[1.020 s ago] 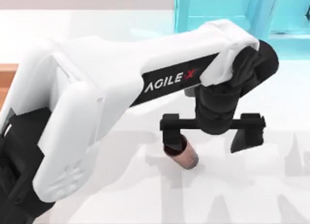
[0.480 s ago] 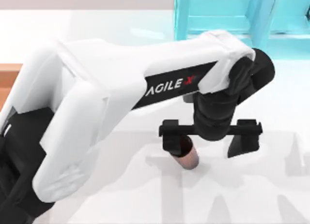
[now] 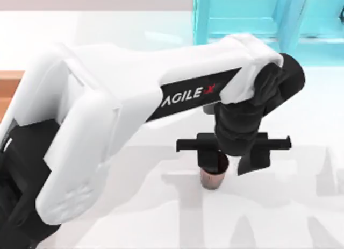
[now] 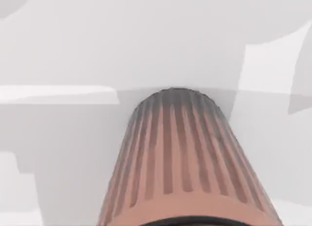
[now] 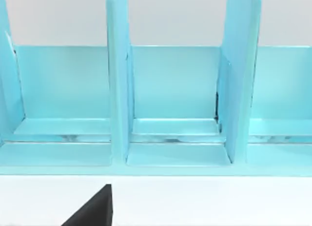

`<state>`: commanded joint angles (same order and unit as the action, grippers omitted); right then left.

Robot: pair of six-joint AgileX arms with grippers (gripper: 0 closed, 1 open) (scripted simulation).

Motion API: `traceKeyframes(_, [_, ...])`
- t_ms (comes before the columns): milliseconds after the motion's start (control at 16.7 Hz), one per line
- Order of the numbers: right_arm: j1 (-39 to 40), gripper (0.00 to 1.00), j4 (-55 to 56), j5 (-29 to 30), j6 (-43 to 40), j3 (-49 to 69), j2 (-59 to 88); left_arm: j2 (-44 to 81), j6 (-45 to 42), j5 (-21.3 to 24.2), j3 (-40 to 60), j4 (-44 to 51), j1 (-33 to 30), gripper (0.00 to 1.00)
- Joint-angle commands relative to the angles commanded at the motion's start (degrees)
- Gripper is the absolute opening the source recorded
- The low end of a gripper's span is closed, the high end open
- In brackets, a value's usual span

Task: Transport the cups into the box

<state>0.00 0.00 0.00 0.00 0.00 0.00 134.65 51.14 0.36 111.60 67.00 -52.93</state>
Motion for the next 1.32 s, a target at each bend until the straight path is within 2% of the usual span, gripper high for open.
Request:
traceKeyframes(180, [0.00, 1.00, 0.00, 0.00, 0.00, 0.00, 0.00, 0.00, 0.00, 0.00, 0.00, 0.00, 0.00, 0.02])
traceKeyframes(240, [0.00, 1.00, 0.00, 0.00, 0.00, 0.00, 0.00, 0.00, 0.00, 0.00, 0.00, 0.00, 0.00, 0.00])
traceKeyframes(840, [0.00, 1.00, 0.00, 0.00, 0.00, 0.00, 0.00, -0.90, -0.78, -0.07, -0.53, 0.70, 0.46, 0.00])
traceKeyframes(1320, [0.00, 1.00, 0.00, 0.00, 0.00, 0.00, 0.00, -19.00, -8.41, -0.19, -8.50, 9.94, 8.54, 0.00])
